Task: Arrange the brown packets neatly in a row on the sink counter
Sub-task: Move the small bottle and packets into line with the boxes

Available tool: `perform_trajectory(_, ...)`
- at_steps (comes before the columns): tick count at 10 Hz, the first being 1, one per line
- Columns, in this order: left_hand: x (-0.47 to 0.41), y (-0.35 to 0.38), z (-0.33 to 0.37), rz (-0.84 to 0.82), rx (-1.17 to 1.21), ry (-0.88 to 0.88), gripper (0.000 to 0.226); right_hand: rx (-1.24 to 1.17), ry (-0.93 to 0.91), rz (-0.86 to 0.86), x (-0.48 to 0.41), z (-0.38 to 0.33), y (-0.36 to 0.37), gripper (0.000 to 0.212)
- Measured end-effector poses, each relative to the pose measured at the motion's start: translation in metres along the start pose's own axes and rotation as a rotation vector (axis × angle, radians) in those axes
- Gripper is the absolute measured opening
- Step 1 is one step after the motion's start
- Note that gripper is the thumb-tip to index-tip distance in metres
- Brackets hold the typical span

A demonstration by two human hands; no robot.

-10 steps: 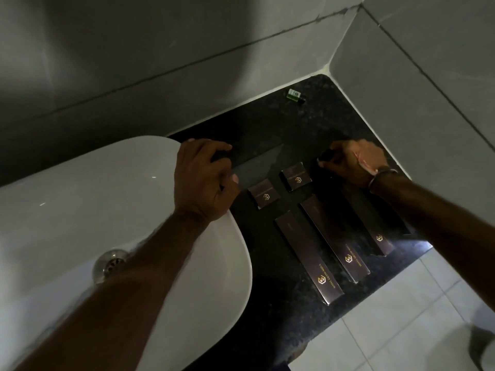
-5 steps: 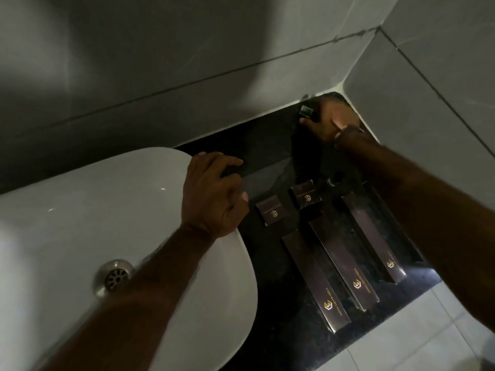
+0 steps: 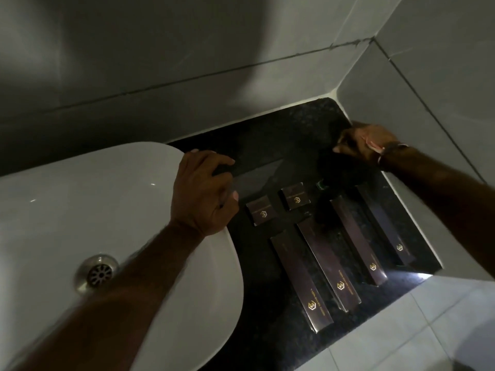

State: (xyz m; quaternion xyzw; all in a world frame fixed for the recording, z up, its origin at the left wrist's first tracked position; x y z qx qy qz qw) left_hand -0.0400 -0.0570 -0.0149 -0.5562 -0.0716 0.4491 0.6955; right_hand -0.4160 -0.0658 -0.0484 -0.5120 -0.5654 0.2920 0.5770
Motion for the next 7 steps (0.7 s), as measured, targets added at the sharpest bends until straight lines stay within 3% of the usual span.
perform_trajectory(1, 0.0, 0.0, 0.0, -0.016, -0.017, 0.003, 0.034, 0.034, 0.067, -0.023, 0.019, 0.01, 0.002, 0.042)
perform_trajectory(4, 0.0, 0.0, -0.001, 0.023, -0.028, 0.005, 0.033, 0.016, 0.094, 0.01, 0.047, 0.019, 0.016, 0.037)
perform_trajectory(7, -0.001, -0.003, 0.002, 0.013, -0.016, 0.004, 0.035, 0.008, 0.126, 0.0, 0.062, 0.016, 0.015, 0.047)
Point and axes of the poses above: each hand's wrist, its own x-axis away from the middle knuckle, its own y-axis out of the palm, z = x × y, the point moved 7 cm from there along -x, towards the middle knuckle, and after that the axes turned 8 degrees about -x, right-handed, at the moved point
